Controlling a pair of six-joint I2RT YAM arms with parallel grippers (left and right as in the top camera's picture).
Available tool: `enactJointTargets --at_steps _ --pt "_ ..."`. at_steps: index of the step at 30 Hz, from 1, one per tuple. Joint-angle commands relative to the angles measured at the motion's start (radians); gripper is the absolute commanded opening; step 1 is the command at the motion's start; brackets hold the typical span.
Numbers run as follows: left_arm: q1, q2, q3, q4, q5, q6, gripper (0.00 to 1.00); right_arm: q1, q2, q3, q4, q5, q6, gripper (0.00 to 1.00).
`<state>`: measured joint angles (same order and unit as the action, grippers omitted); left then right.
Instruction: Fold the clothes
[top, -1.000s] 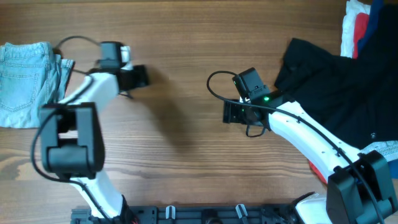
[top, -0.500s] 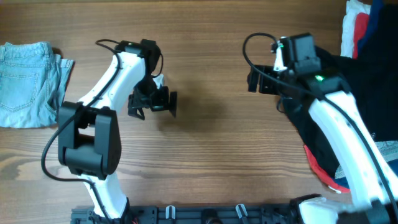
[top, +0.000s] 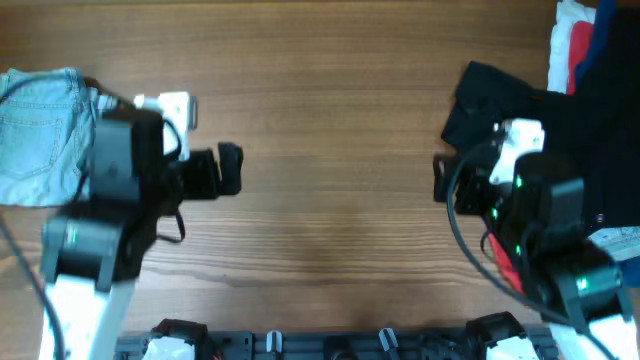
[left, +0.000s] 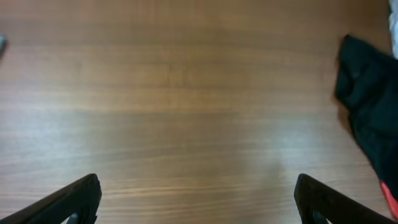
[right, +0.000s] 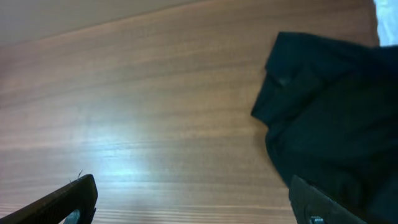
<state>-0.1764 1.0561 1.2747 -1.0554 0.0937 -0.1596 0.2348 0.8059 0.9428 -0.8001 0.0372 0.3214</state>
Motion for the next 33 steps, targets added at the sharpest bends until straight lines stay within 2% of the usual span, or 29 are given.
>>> enactJointTargets --at_steps 1,4,10,20,26,31,33 --pt "0.003 -0.222 -0.212 0.092 -0.103 -0.006 1.00 0.000 -0.116 -0.087 0.002 0.068 0.019 1.00" --pt "0.003 -0.356 -0.325 0.185 -0.183 -0.006 1.00 0.000 -0.117 -0.092 -0.001 0.128 0.019 1.00" --pt "0.003 -0.360 -0.328 0.169 -0.211 -0.005 1.00 0.000 -0.038 -0.092 -0.002 0.127 0.020 1.00" --pt "0.003 -0.360 -0.328 0.168 -0.211 -0.005 1.00 0.000 0.239 -0.095 0.000 0.127 0.019 1.00" --pt "0.003 -0.360 -0.328 0.168 -0.211 -0.005 1.00 0.000 0.113 -0.098 0.000 0.127 0.020 1.00" --pt "0.003 -0.360 -0.328 0.168 -0.211 -0.005 1.00 0.000 -0.152 -0.219 0.001 0.127 0.019 1.00" --pt "0.003 -0.360 -0.328 0.168 -0.211 -0.005 1.00 -0.001 -0.241 -0.283 -0.005 0.201 0.019 1.00"
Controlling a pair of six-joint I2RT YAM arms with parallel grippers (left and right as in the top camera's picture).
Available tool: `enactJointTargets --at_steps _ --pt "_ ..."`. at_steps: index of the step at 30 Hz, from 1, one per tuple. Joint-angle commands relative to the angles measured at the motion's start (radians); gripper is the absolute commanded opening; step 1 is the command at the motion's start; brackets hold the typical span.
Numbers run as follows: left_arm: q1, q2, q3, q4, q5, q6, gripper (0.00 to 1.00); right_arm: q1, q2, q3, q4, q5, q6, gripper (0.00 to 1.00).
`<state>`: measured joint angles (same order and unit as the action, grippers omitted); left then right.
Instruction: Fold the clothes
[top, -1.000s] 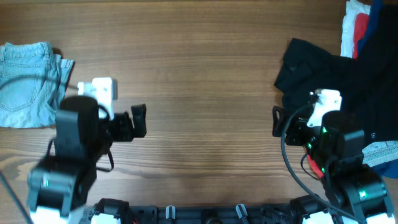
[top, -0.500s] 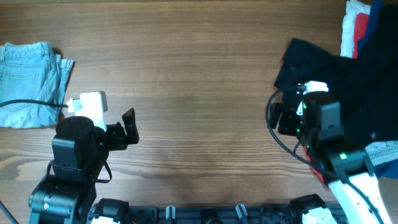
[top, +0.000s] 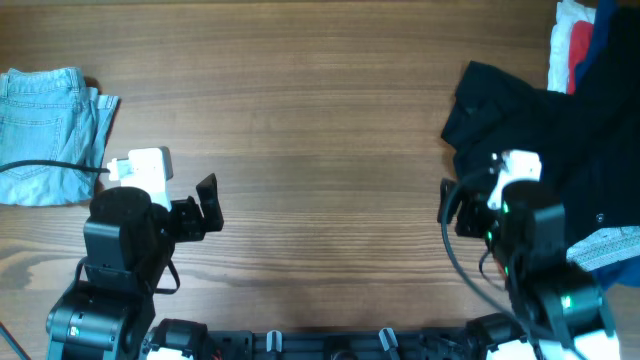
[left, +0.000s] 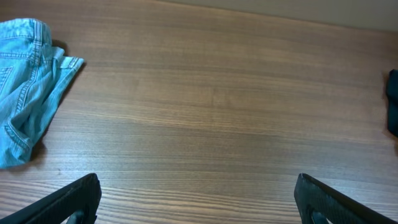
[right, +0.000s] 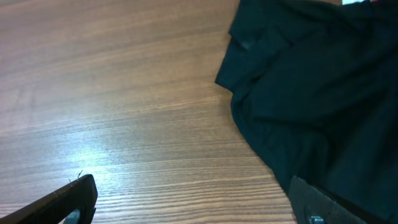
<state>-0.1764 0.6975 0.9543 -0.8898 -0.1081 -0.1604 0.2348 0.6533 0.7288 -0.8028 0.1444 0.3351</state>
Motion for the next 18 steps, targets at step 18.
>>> enactJointTargets --at_steps 18 --pt "0.003 -0.001 -0.008 0.002 -0.010 -0.005 1.00 -0.016 -0.539 -0.415 0.352 0.008 -0.388 1.00"
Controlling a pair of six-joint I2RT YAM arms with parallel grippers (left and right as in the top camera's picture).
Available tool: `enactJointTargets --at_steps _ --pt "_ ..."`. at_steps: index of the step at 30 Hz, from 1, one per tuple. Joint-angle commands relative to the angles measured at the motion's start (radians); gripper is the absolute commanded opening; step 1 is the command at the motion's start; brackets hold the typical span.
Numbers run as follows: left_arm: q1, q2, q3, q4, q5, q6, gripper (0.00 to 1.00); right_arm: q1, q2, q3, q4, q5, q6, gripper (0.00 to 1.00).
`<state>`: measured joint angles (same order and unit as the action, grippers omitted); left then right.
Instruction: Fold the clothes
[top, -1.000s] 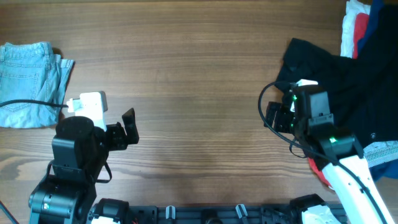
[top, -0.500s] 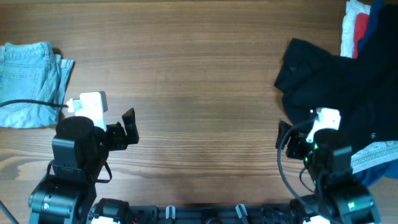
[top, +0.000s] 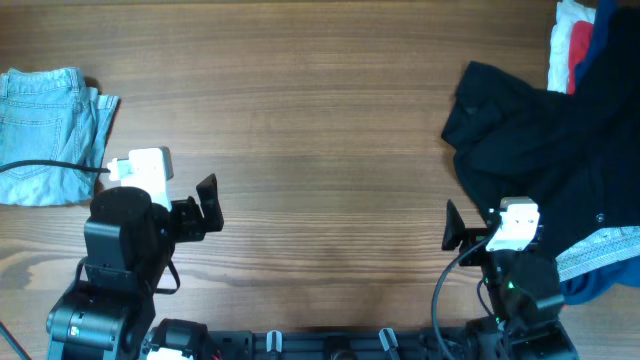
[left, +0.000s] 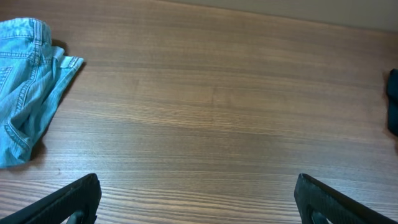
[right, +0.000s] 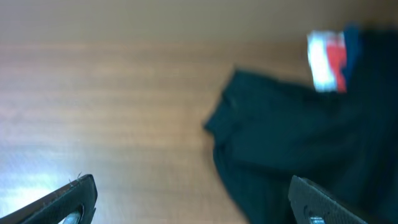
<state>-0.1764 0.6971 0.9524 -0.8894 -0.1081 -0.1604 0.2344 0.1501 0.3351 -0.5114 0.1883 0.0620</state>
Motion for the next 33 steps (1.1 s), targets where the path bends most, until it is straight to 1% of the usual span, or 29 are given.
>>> enactJointTargets --at_steps 1,4,8,11,12,13,17,19,21,24,33 --pt "0.003 -0.001 -0.006 0.002 -0.010 -0.005 1.00 -0.031 -0.050 -0.054 0.126 -0.058 -0.115 1.00" --pt "0.003 -0.001 -0.006 0.002 -0.010 -0.005 1.00 -0.066 -0.143 -0.181 0.314 -0.126 -0.114 1.00" --pt "0.003 -0.001 -0.006 0.002 -0.010 -0.005 1.00 -0.089 -0.147 -0.331 0.586 -0.175 -0.121 1.00" --pt "0.003 -0.001 -0.006 0.002 -0.010 -0.005 1.00 -0.088 -0.147 -0.330 0.514 -0.204 -0.178 1.00" --pt "0.003 -0.001 -0.006 0.002 -0.010 -0.005 1.00 -0.088 -0.147 -0.330 0.511 -0.232 -0.224 1.00" --pt "0.003 -0.001 -0.006 0.002 -0.010 -0.005 1.00 -0.088 -0.147 -0.330 0.511 -0.235 -0.227 1.00" --pt "0.003 -0.001 -0.006 0.002 -0.010 -0.005 1.00 -0.098 -0.147 -0.330 0.514 -0.252 -0.212 1.00" --pt "0.003 -0.001 -0.006 0.002 -0.010 -0.005 1.00 -0.142 -0.147 -0.330 0.513 -0.253 -0.209 1.00" --pt "0.003 -0.001 -0.006 0.002 -0.010 -0.005 1.00 -0.145 -0.147 -0.330 0.512 -0.250 -0.215 0.99" --pt "0.003 -0.001 -0.006 0.002 -0.010 -0.005 1.00 -0.145 -0.147 -0.330 0.513 -0.250 -0.134 1.00" --pt "0.003 -0.001 -0.006 0.002 -0.010 -0.005 1.00 -0.148 -0.146 -0.330 0.513 -0.250 -0.134 1.00"
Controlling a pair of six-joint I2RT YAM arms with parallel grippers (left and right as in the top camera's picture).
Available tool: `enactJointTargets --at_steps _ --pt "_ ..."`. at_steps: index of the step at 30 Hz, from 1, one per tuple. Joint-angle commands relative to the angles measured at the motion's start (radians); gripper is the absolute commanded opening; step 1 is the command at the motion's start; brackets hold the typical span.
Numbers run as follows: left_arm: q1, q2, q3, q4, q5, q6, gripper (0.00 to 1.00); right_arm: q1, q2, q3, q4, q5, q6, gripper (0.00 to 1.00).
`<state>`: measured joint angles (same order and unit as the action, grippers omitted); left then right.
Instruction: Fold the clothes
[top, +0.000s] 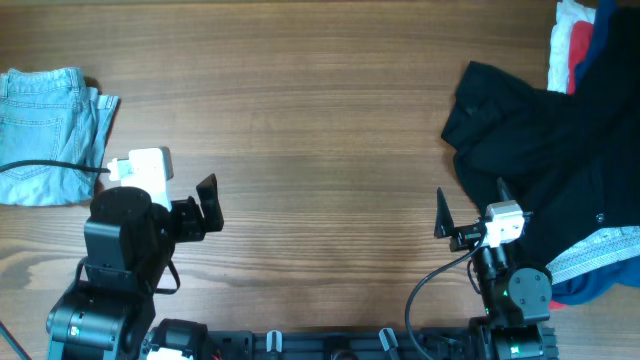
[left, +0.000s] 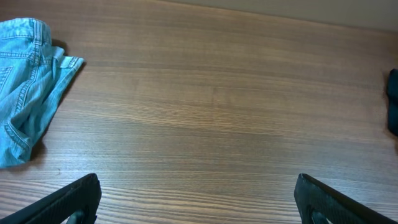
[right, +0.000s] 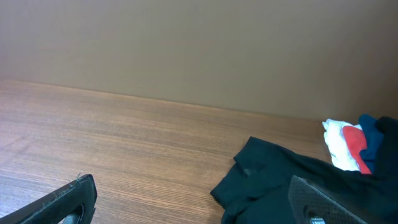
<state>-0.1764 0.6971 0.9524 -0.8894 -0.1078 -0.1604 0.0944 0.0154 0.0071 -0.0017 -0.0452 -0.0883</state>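
Note:
A folded pair of light blue jeans (top: 48, 130) lies at the table's left edge, also in the left wrist view as jeans (left: 28, 93). A crumpled black garment (top: 545, 140) spreads over the right side, seen too as black garment (right: 280, 180). My left gripper (top: 208, 205) stands open at the front left, nothing between its fingers (left: 68, 202). My right gripper (top: 468, 215) is open at the front right, raised and facing the far wall, its fingers (right: 62, 202) empty.
A pile of white, red and blue clothes (top: 575, 45) sits at the back right corner, with a striped piece (top: 600, 255) at the right edge. Bare wooden table (top: 320, 130) stretches between the jeans and the black garment.
My right arm has drawn back a little and tilted up, so its camera now sees the far wall and the clothes pile. The left arm has not moved.
At first my left gripper was out beside the jeans and my right gripper over the black garment's edge, both open. Then both arms had pulled back toward the front edge. The right one drew back further and now points up at the wall.

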Motion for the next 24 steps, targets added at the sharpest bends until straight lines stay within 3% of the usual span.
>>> enactJointTargets --at_steps 1,14,18,21,24 --pt "0.003 -0.001 -0.006 0.002 -0.010 -0.005 1.00 -0.008 -0.012 -0.002 0.004 -0.016 0.016 1.00" --pt "0.028 -0.060 -0.006 -0.013 -0.010 -0.005 1.00 -0.008 -0.012 -0.002 0.004 -0.016 0.016 1.00" --pt "0.089 -0.150 -0.020 -0.130 -0.011 -0.004 1.00 -0.008 -0.012 -0.002 0.004 -0.016 0.016 1.00" --pt "0.094 -0.269 -0.169 -0.089 -0.010 -0.005 1.00 -0.008 -0.012 -0.002 0.003 -0.016 0.016 1.00" --pt "0.095 -0.402 -0.392 0.067 0.014 -0.005 1.00 -0.008 -0.012 -0.002 0.004 -0.016 0.016 1.00"
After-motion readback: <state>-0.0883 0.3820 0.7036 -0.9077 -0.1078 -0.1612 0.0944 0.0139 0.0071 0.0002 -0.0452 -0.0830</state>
